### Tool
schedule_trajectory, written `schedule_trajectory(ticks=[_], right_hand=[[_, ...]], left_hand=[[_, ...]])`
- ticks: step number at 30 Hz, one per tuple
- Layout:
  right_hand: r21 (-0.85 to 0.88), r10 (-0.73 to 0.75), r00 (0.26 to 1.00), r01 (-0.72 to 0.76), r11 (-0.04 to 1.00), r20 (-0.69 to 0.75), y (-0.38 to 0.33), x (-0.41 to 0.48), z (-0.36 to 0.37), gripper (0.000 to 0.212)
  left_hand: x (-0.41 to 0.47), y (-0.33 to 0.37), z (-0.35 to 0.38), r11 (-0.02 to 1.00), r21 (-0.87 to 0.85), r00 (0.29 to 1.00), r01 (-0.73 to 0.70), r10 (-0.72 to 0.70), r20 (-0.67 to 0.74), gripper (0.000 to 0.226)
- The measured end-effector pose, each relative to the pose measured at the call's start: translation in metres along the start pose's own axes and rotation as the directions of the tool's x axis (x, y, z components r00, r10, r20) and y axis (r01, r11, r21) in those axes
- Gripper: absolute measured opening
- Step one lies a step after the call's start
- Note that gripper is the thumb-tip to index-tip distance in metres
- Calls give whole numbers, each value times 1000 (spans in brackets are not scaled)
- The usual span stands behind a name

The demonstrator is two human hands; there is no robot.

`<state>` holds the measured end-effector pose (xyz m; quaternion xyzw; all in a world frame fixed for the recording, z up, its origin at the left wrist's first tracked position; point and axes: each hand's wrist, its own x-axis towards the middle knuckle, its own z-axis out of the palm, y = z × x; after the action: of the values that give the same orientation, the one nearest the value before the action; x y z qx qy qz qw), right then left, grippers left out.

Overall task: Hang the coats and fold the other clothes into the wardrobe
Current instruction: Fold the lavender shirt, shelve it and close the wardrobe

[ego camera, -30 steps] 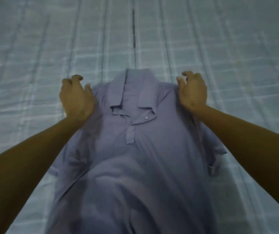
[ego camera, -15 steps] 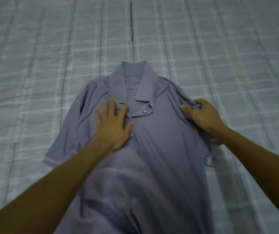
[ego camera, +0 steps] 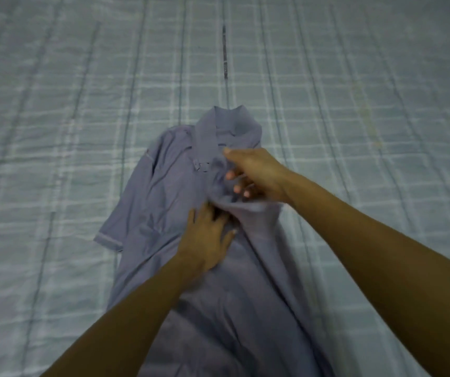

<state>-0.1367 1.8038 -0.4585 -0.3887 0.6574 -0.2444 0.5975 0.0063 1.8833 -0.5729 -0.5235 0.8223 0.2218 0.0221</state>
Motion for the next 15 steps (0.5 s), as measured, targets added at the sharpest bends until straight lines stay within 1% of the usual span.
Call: schedule_trajectory(ticks=[2, 3, 4, 5, 6, 7, 9, 10, 11, 12, 13, 14, 15], right_hand=[[-89, -135, 977, 121, 989, -165, 16, 12, 9, 24], [-113, -170, 953, 146, 983, -252, 26, 14, 6, 27], [-182, -208, 926, 156, 971, -316, 38, 14, 0, 27], [-308, -263, 902, 157, 938, -343, 49, 12, -7, 27], [-449, -298, 896, 130, 884, -329, 62, 9, -12, 26], [-563, -320, 904, 113, 819, -283, 74, 5, -16, 24], [-689, -335, 935, 165, 705, -119, 101, -2, -15, 24], [-707, -330, 943, 208, 676, -38, 111, -7, -8, 34], [-702, -296, 955, 217, 678, 10, 122, -6, -1, 50], [-686, -277, 961, 203, 699, 2, 131, -5, 8, 63], [-646, -261, 963, 159, 747, -65, 135, -3, 16, 71], [-604, -259, 953, 115, 789, -157, 138, 0, 22, 73], [-566, -250, 936, 69, 822, -249, 137, 1, 27, 71]], left_hand=[[-19, -21, 2, 1000, -20, 991, -9, 6, -130, 53], [-28, -33, 3, 1000, -19, 988, 4, -7, -155, 49], [-37, -43, 5, 1000, -20, 985, 14, -18, -172, 47], [-45, -52, 5, 999, -36, 982, 24, -31, -185, 45], [-52, -58, 6, 997, -65, 977, 35, -48, -206, 45], [-57, -62, 7, 993, -105, 970, 47, -71, -231, 46], [-62, -58, 4, 981, -188, 951, 57, -111, -290, 50], [-61, -53, 2, 976, -212, 941, 49, -116, -318, 54], [-57, -47, -1, 976, -214, 937, 30, -102, -333, 59], [-52, -41, -3, 981, -193, 939, 2, -68, -336, 65], [-44, -35, -5, 987, -158, 943, -29, -25, -331, 71], [-34, -30, -8, 992, -112, 948, -49, 11, -317, 78], [-25, -25, -11, 997, -62, 959, -51, 31, -281, 84]])
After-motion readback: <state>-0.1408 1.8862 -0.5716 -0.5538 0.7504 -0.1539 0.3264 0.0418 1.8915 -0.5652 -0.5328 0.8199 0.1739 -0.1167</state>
